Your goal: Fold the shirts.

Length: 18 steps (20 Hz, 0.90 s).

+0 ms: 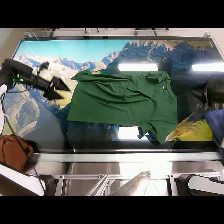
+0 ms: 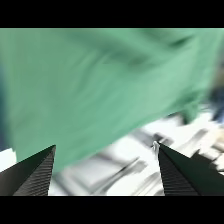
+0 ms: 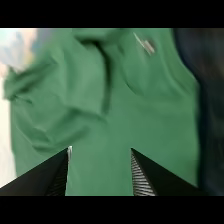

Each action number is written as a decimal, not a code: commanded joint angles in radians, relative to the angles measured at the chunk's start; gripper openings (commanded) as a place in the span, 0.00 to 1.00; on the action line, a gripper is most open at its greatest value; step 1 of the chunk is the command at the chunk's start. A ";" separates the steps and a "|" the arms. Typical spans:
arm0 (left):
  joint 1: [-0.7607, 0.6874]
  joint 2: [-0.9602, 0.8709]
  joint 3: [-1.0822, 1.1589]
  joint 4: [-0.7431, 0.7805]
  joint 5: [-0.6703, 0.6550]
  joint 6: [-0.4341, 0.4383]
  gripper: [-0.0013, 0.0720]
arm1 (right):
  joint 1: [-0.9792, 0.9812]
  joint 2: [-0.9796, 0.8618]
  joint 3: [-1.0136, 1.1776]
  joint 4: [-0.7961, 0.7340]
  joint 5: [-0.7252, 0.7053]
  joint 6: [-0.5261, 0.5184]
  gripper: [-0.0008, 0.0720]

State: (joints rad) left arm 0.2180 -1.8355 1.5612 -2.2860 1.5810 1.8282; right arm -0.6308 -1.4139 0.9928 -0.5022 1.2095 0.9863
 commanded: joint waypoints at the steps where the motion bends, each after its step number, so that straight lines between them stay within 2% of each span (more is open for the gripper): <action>1: 0.003 0.076 -0.217 0.175 -0.104 -0.003 0.98 | -0.034 0.098 -0.159 -0.033 -0.032 -0.048 0.60; 7: -0.013 0.014 -0.299 0.162 -0.157 0.023 0.96 | -0.034 0.166 -0.195 -0.010 0.042 -0.060 0.59; 8: -0.024 0.002 -0.299 0.156 -0.157 0.024 0.96 | -0.034 0.185 -0.195 -0.010 0.048 -0.060 0.54; 9: -0.038 -0.006 -0.299 0.118 -0.158 0.054 0.96 | -0.034 0.204 -0.195 -0.011 0.049 -0.058 0.49; 11: -0.067 -0.008 -0.299 -0.013 -0.168 0.130 0.96 | -0.034 0.241 -0.196 -0.022 0.051 -0.037 0.49; 13: -0.105 -0.008 -0.299 -0.119 -0.166 0.183 0.96 | -0.035 0.263 -0.197 -0.066 0.062 0.028 0.67; 14: -0.122 -0.008 -0.299 -0.116 -0.154 0.188 0.96 | -0.035 0.267 -0.197 -0.110 0.070 0.064 0.68; 15: -0.131 -0.008 -0.299 -0.101 -0.135 0.190 0.89 | -0.035 0.268 -0.197 -0.168 0.075 0.096 0.69; 16: -0.132 -0.008 -0.300 -0.088 -0.109 0.191 0.52 | -0.035 0.268 -0.198 -0.237 0.074 0.135 0.68; 17: -0.130 -0.008 -0.300 -0.088 -0.084 0.202 0.06 | -0.035 0.267 -0.201 -0.312 0.073 0.175 0.69; 18: -0.121 -0.008 -0.299 -0.093 -0.062 0.208 0.05 | -0.035 0.267 -0.211 -0.368 0.071 0.199 0.68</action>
State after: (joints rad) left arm 0.1024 -1.8469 1.2594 -2.3226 1.4307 2.0026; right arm -0.6651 -1.1549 0.7918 -0.6941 1.2747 1.0813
